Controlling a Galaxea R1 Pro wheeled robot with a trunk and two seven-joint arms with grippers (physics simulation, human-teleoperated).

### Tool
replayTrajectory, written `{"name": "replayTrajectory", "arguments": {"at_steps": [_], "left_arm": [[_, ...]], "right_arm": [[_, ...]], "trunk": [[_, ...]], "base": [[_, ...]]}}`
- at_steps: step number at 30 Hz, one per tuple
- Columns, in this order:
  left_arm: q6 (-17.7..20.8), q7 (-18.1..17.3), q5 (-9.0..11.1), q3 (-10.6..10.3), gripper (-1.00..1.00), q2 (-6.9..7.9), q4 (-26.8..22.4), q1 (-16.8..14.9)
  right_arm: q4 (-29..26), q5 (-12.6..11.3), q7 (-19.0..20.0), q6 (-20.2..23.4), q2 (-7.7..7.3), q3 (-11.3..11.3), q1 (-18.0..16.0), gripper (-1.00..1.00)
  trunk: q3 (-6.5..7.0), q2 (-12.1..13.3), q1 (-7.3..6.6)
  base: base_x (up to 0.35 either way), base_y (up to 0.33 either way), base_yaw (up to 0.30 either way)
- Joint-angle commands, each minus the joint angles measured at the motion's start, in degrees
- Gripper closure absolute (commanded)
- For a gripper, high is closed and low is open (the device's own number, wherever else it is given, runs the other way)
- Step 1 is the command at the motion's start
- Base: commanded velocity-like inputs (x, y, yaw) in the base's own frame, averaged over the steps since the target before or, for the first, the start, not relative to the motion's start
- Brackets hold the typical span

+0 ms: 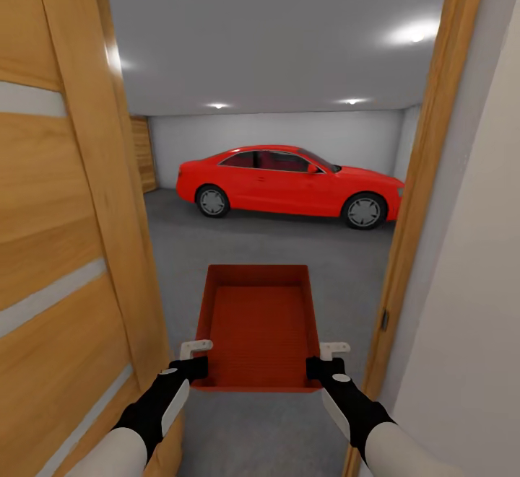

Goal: Move the two storage containers from the living room to the garage. In the garage, place one container on the floor and stack the other container on top of it (either order is fine).

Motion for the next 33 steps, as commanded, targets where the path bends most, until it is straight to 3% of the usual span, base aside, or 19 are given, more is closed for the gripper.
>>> {"name": "replayTrajectory", "arguments": {"at_steps": [1,28,33], "left_arm": [[0.1,0.7,-0.3,1.5,1.00,1.30,-0.3,0.0],[0.1,0.7,-0.3,1.4,1.00,1.30,-0.5,0.0],[0.1,0.7,-0.3,1.4,1.00,1.30,-0.6,0.0]], "right_arm": [[0.1,-0.9,-0.6,0.2,-0.52,-0.3,0.0,1.00],[0.1,-0.9,-0.6,0.2,-0.52,-0.4,0.0,1.00],[0.1,-0.9,-0.6,0.1,-0.52,-0.4,0.0,1.00]], "trunk": [[-0.02,0.0,0.04],[-0.02,0.0,0.04],[-0.02,0.0,0.04]], "base": [[0.197,0.219,-0.246],[0.198,0.206,-0.245],[0.181,0.158,-0.095]]}}
